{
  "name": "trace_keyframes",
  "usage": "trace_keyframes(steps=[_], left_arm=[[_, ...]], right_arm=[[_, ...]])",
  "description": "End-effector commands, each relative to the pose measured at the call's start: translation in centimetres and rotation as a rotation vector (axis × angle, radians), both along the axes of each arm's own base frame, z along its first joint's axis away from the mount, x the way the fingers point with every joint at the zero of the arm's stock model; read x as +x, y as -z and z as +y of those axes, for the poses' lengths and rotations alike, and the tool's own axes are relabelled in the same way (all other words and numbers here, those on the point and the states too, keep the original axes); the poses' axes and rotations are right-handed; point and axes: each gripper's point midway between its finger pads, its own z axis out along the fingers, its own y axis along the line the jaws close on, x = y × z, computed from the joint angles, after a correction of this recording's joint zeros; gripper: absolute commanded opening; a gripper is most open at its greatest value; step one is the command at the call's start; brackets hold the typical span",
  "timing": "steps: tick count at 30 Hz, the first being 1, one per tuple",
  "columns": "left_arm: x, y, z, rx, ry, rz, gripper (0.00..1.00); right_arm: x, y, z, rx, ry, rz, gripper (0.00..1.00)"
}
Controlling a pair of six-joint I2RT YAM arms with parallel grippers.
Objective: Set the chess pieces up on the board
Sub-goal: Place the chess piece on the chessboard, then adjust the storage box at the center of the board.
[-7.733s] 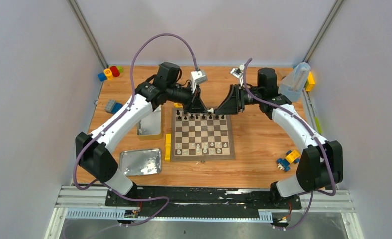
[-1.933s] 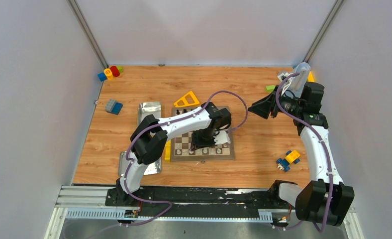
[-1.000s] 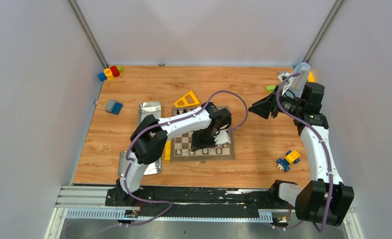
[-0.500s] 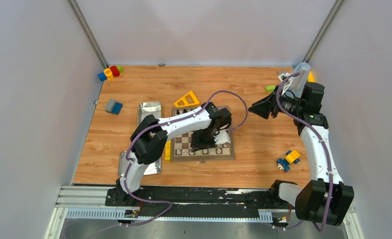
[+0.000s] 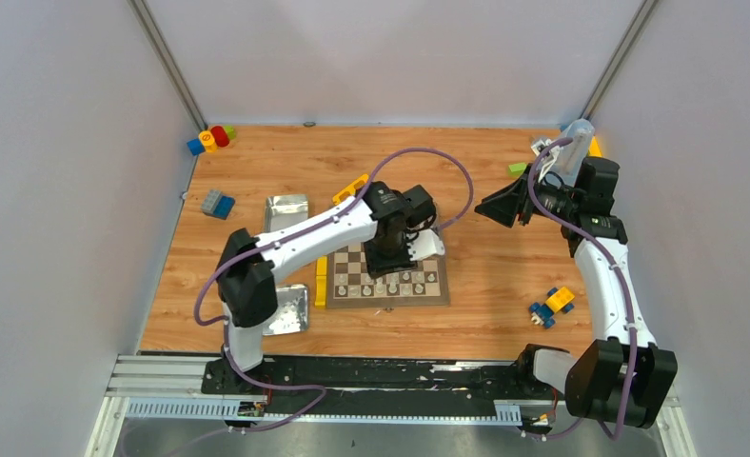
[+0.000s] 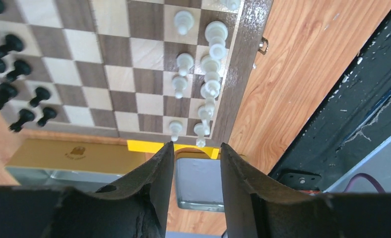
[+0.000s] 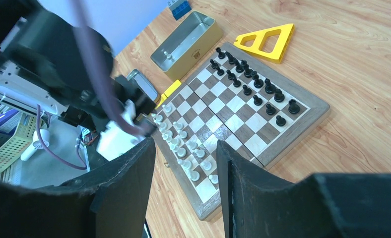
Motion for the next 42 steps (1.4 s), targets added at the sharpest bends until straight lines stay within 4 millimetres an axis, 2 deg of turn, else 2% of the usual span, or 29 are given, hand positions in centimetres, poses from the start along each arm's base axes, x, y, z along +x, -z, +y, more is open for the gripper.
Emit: trace_keyframes(steps=[1,3,4,5,6,7,8,9,10,11,12,13,14,15,16,20,26,33,37,42], left_arm=[[1.6,-4.0,0.4,-0.150,-0.058,-0.103,0.48],[3.3,-5.0,1.9,-0.189,-0.137,-0.131,0.48],[3.6,-5.7,2.6,-0.212,-0.160,-0.145,0.49],[4.9,-6.0,3.5,-0.232,-0.213,-0.163,0.49],[5.1,-6.4,4.4,-0.250,-0.240,-0.176,0.50],[6.5,-6.8,5.4,-0.274,-0.300,-0.201,0.51],[6.7,-7.1,6.5,-0.288,-0.331,-0.216,0.52],[8.2,-7.3,7.9,-0.309,-0.394,-0.247,0.53],[8.5,-7.4,9.0,-0.319,-0.427,-0.264,0.55],[9.9,-7.6,10.6,-0.338,-0.499,-0.296,0.56],[10.1,-7.5,11.7,-0.346,-0.533,-0.307,0.57],[11.5,-7.7,13.5,-0.364,-0.607,-0.338,0.59],[12.0,-7.7,14.2,-0.384,-0.643,-0.350,0.60],[12.7,-7.5,16.0,-0.385,-0.702,-0.359,0.61],[13.4,-7.5,16.7,-0.395,-0.728,-0.376,0.61],[15.8,-5.7,21.6,-0.342,-0.883,-0.398,0.62],[17.8,-1.4,27.1,-0.228,-1.041,-0.367,0.63],[18.0,3.3,28.0,-0.170,-1.064,-0.247,0.64],[17.8,6.2,28.6,-0.111,-1.062,-0.198,0.59],[17.4,8.3,28.6,-0.087,-1.044,-0.141,0.42]], right_arm=[[0.0,0.0,-0.1,-0.004,-0.014,-0.029,0.50],[0.0,0.0,-0.1,-0.005,-0.012,-0.026,0.50],[0.0,0.0,-0.1,-0.005,-0.012,-0.024,0.50],[0.2,0.1,-0.2,-0.016,-0.012,-0.042,0.50],[0.2,0.1,-0.2,-0.019,-0.013,-0.048,0.50],[0.2,0.1,-0.2,-0.021,-0.012,-0.049,0.50],[0.2,0.2,-0.2,-0.023,-0.010,-0.049,0.50],[0.2,0.2,-0.2,-0.027,-0.009,-0.052,0.50],[0.2,0.2,-0.3,-0.031,-0.006,-0.056,0.51],[0.3,0.2,-0.3,-0.036,-0.003,-0.062,0.52],[0.2,0.1,-0.4,-0.041,0.000,-0.068,0.52],[0.2,0.0,-0.4,-0.046,0.001,-0.077,0.53],[0.3,0.1,-0.4,-0.053,0.005,-0.082,0.53],[0.3,0.2,-0.5,-0.057,0.008,-0.084,0.53],[0.4,0.2,-0.5,-0.061,0.011,-0.087,0.54],[0.6,0.5,-0.6,-0.067,0.017,-0.074,0.54],[0.7,0.7,-0.6,-0.068,0.012,-0.067,0.55],[0.6,0.9,-0.6,-0.059,0.000,-0.054,0.55],[0.5,0.8,-0.5,-0.057,-0.004,-0.057,0.56],[0.5,0.9,-0.5,-0.054,-0.010,-0.055,0.56]])
